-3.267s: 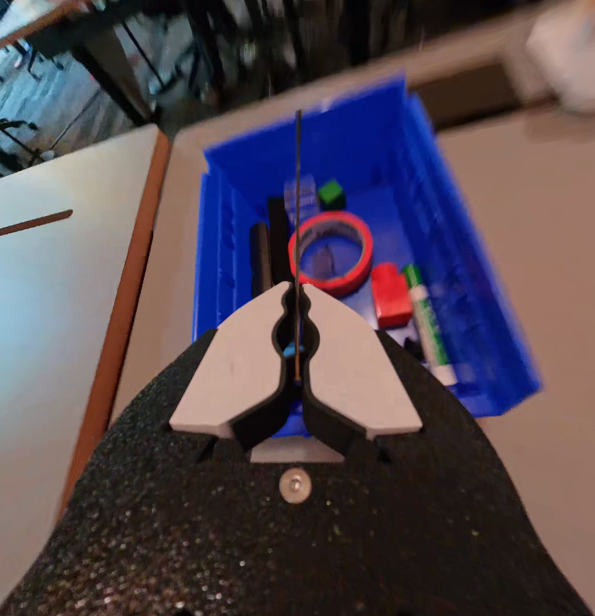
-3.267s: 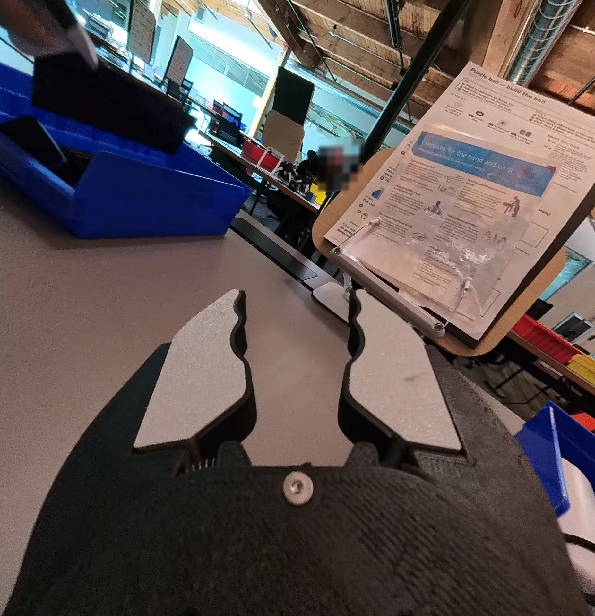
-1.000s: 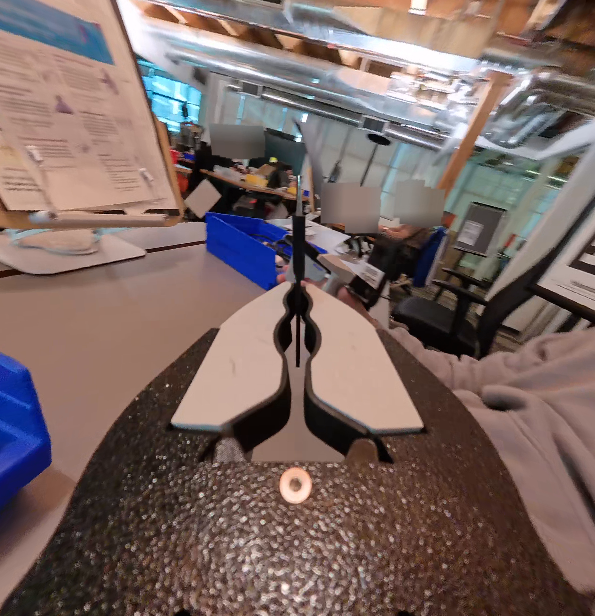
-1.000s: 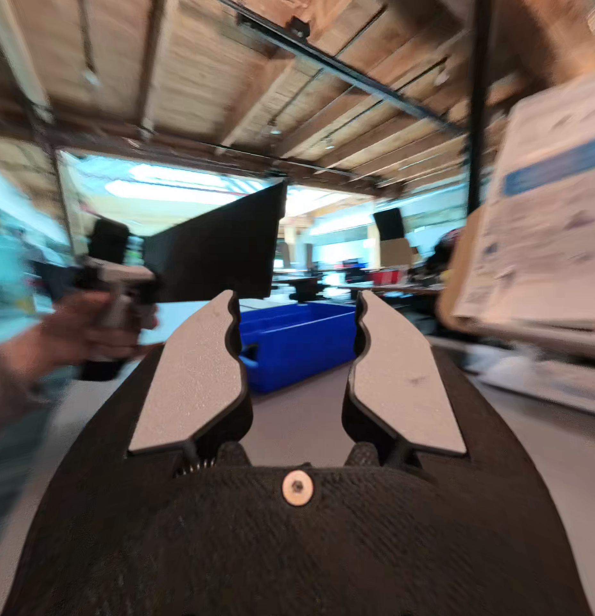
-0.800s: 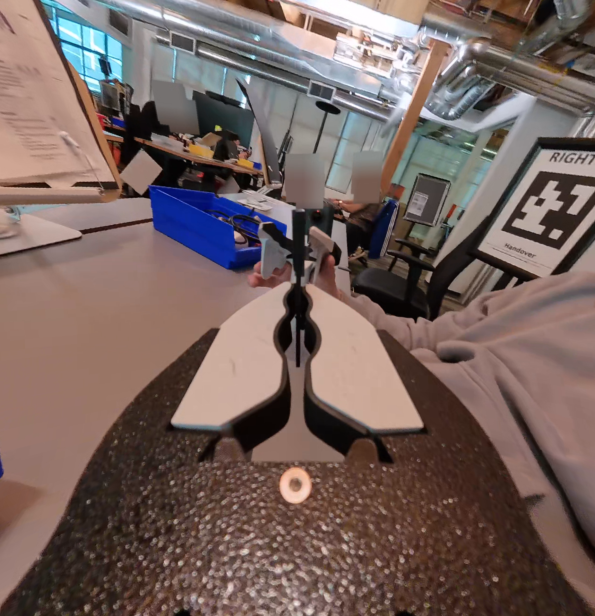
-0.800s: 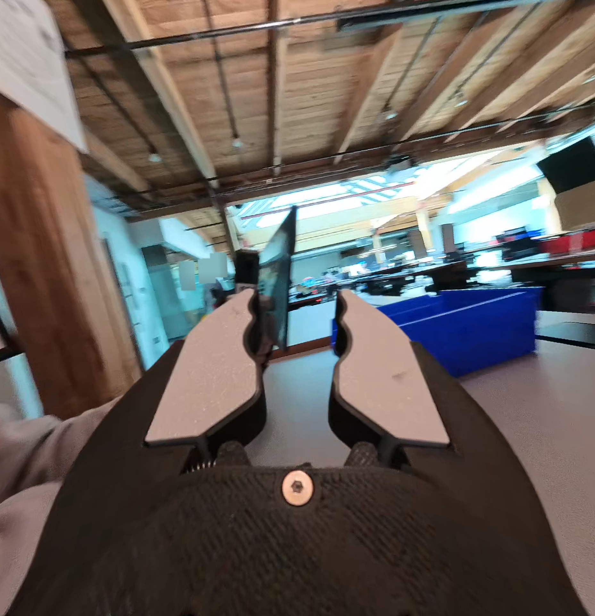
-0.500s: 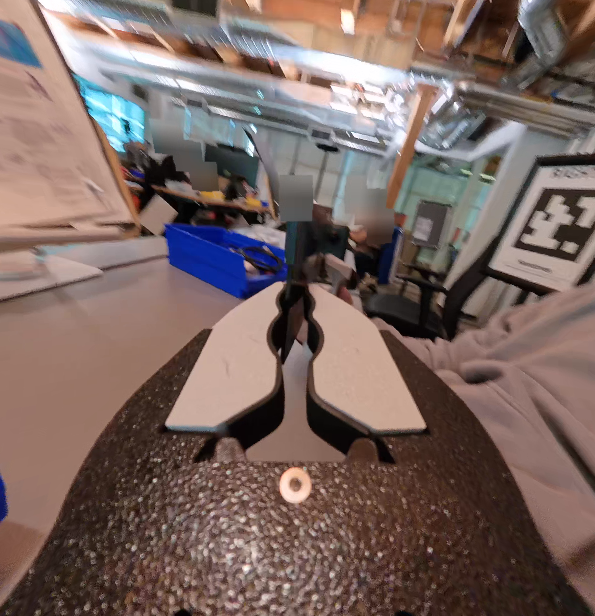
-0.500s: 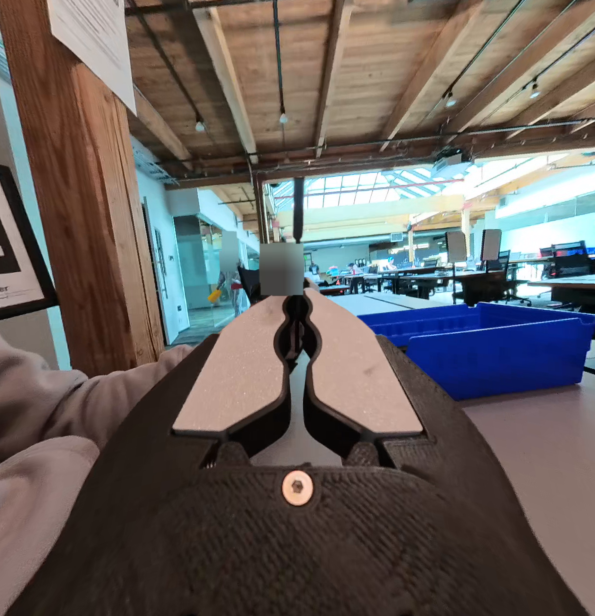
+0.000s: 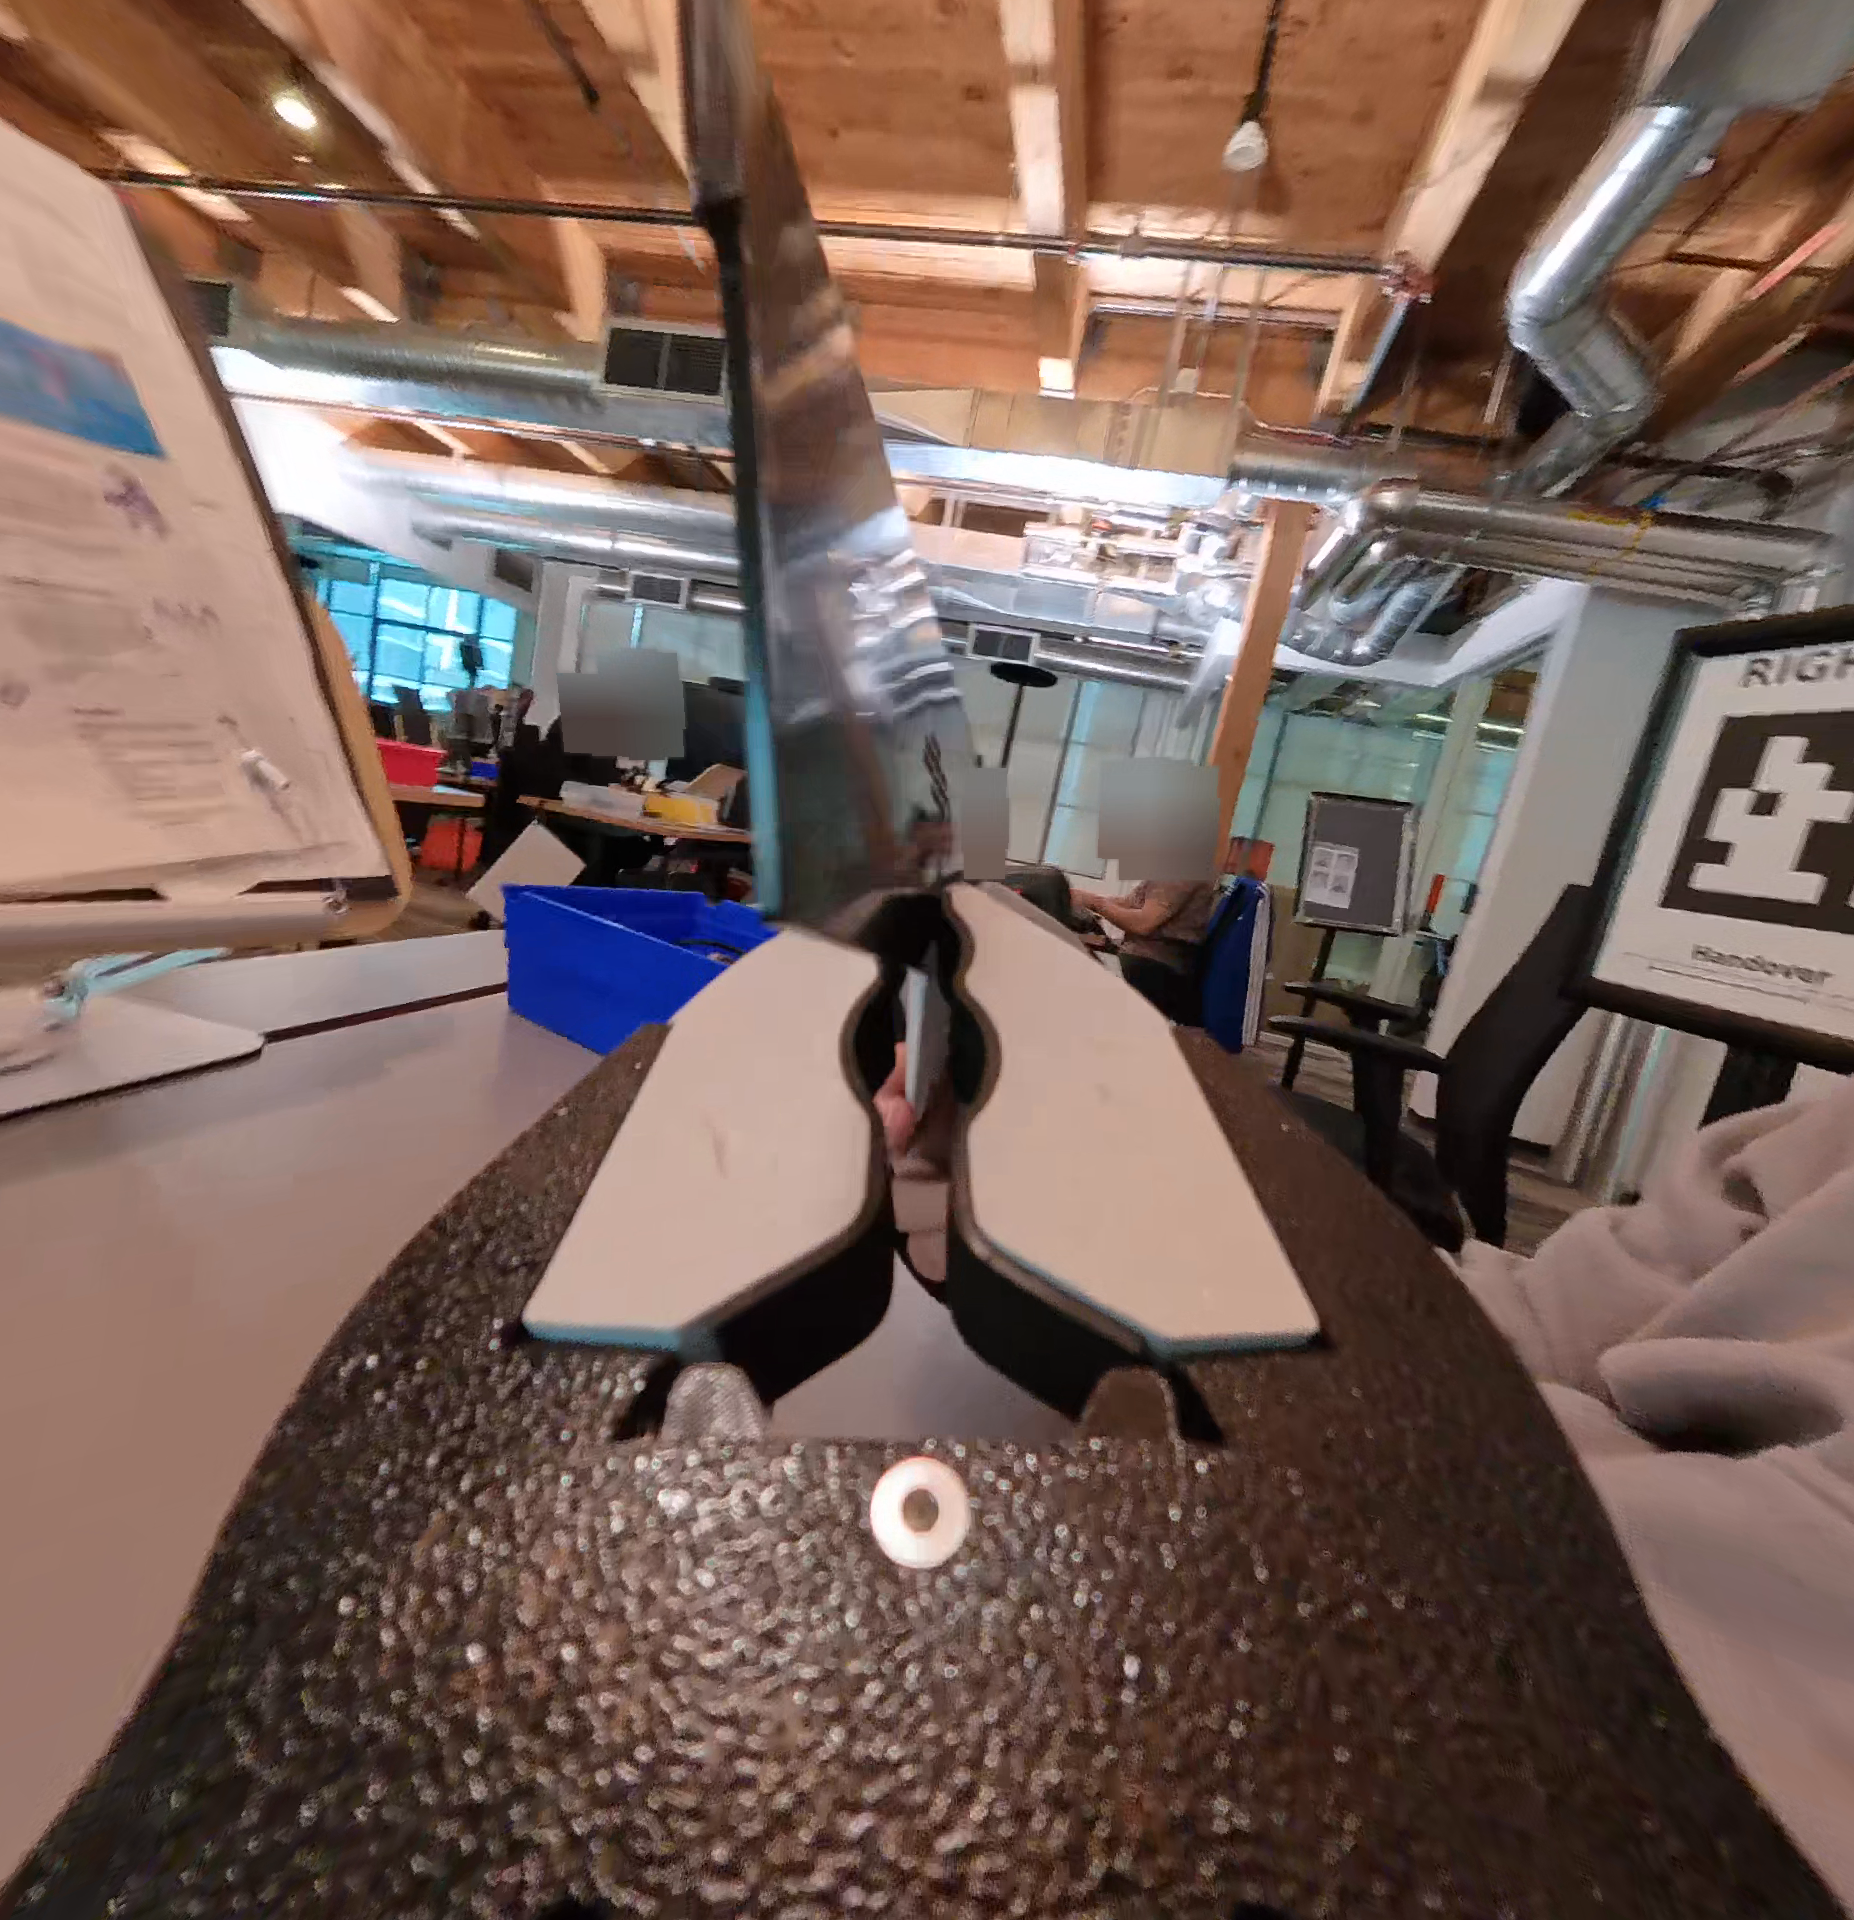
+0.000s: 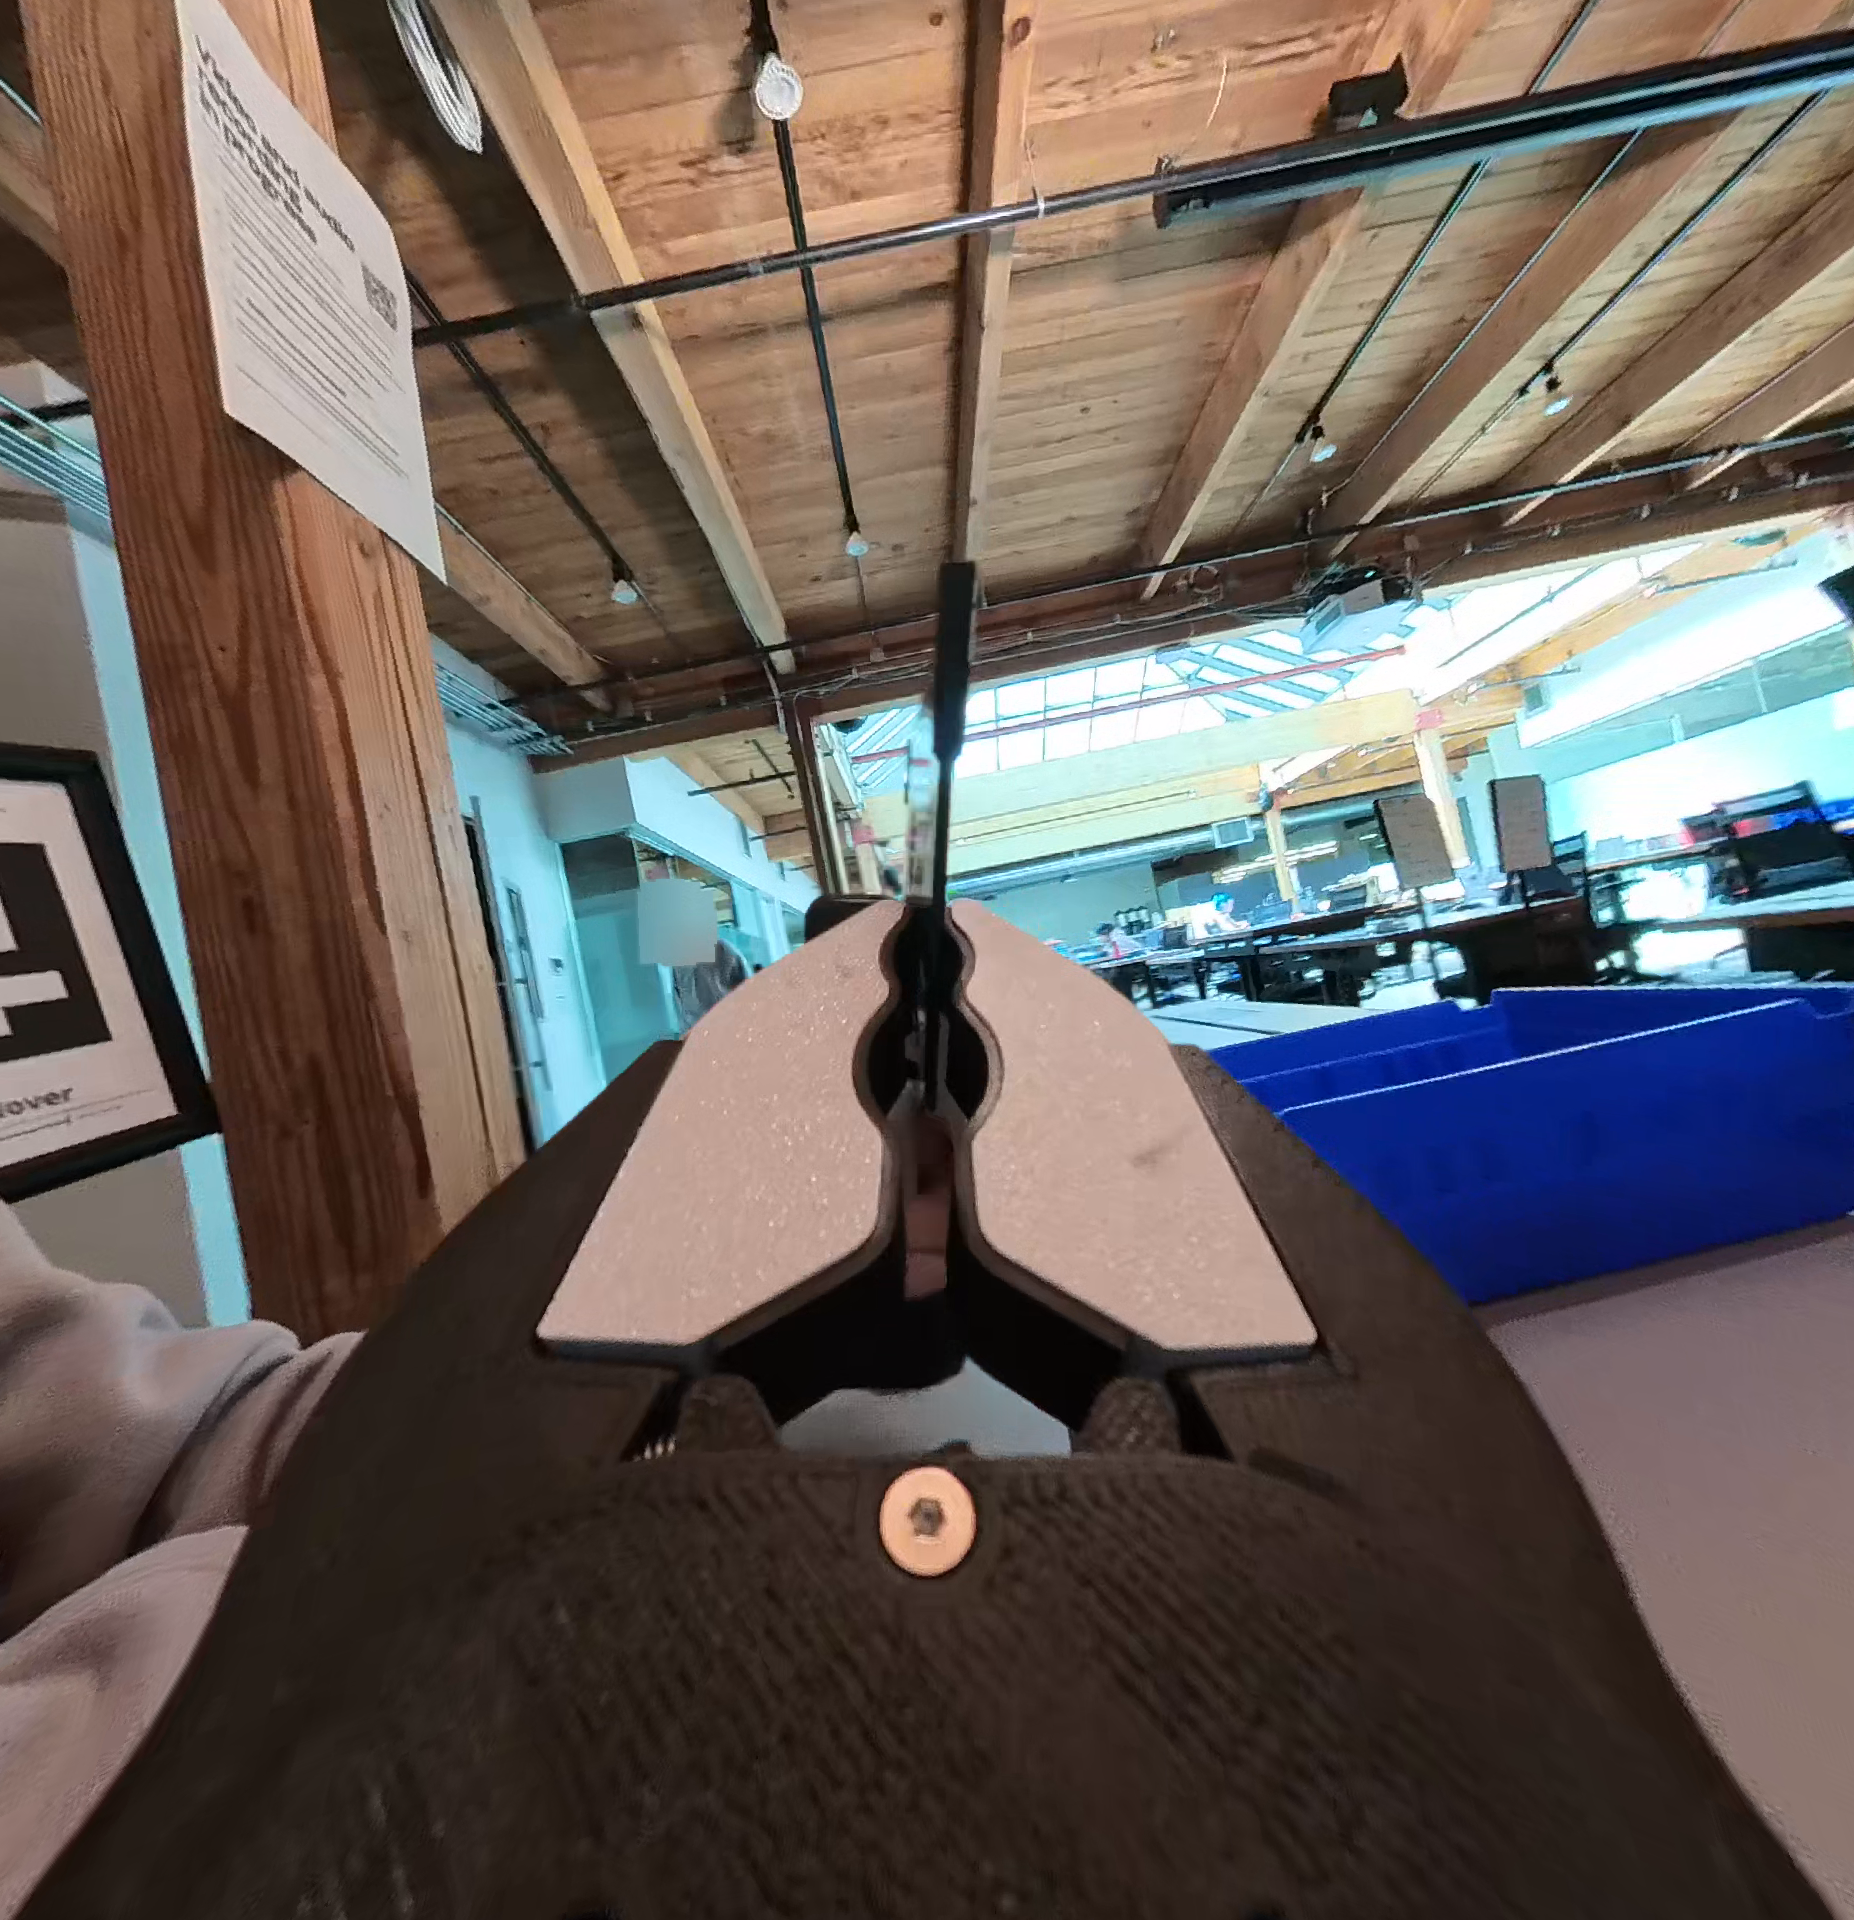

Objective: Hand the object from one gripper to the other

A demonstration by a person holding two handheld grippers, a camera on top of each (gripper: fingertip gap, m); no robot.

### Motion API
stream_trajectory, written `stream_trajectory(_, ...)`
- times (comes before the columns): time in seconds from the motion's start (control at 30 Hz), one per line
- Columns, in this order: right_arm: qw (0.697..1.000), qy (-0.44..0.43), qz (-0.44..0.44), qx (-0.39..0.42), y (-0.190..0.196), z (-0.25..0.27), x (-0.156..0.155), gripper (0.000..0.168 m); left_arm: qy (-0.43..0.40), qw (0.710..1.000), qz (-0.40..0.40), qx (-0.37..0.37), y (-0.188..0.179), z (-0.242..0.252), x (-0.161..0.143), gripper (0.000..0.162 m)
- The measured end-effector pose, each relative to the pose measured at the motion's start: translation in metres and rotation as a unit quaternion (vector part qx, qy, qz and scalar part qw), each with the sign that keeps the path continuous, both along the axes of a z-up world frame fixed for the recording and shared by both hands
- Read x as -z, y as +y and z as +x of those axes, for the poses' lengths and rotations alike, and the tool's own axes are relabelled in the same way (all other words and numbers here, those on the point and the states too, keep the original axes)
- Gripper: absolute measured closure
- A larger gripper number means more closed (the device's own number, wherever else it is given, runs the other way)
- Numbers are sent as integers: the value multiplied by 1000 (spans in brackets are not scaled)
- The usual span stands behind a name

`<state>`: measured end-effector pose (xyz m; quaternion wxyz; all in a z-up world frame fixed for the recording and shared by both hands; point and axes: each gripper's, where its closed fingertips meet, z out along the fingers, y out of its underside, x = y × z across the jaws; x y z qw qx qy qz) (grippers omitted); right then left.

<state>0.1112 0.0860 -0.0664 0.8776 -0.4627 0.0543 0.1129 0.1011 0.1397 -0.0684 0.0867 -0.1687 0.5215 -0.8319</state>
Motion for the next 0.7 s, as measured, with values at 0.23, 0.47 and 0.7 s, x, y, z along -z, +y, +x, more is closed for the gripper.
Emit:
stream_trajectory(0.23,991,71,-11,116,-16,45,10,122,74,991,104,-36,26,9,12,160)
stream_trajectory(0.47,994,-9,-105,39,13,10,30,138,127,948,291,24,47,-30,43,160)
stream_trajectory(0.7,954,-157,-255,-11,47,-34,75,161,120,926,356,40,39,-40,57,160)
